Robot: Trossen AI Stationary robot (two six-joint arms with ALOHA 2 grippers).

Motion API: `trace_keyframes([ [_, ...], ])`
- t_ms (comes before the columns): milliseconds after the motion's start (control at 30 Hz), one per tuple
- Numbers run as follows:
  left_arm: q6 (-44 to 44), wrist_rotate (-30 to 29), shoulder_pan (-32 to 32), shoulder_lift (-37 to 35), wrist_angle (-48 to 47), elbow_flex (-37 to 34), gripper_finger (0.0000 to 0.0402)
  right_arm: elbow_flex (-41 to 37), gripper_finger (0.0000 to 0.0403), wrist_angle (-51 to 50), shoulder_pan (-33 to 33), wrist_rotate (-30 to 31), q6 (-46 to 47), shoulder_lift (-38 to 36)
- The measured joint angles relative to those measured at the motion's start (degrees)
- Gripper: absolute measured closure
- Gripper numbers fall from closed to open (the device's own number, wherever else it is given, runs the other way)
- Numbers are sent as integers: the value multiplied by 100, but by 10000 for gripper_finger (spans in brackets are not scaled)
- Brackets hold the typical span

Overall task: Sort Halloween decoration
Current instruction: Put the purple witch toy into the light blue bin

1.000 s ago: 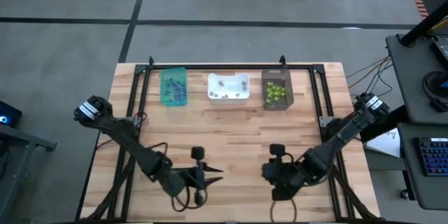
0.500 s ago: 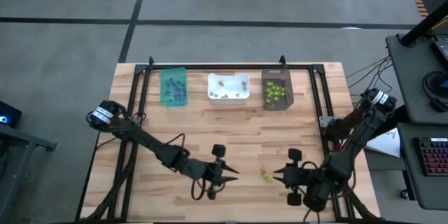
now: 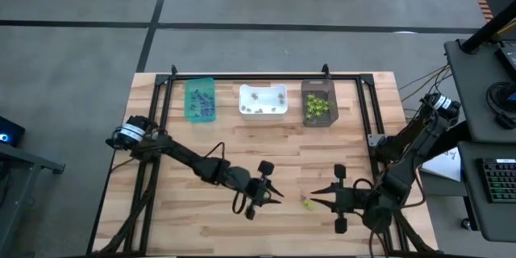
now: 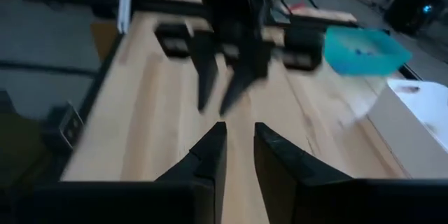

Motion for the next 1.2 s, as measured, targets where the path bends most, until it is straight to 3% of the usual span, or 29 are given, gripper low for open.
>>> trace_keyframes([
  [100, 95, 415, 156, 132, 20, 0, 323, -115, 344, 601, 0, 32, -252, 52],
  [267, 168, 543, 276, 464, 21, 66, 323, -182, 344, 1344, 2, 41, -379, 379],
  [567, 530, 944, 319, 1447, 12, 1088, 323, -187, 344, 2894, 0, 27, -1873, 849],
  [867, 697, 1129, 596, 2125, -136, 1770, 323, -187, 344, 3024, 31, -125, -1904, 790],
  [1033, 580, 1143, 793, 2224, -161, 1805, 323, -187, 344, 3041, 28, -125, -1902, 790],
  [1200, 503, 1517, 948, 2223, -290, 1797, 302, -187, 344, 3033, 28, -125, -1876, 791],
])
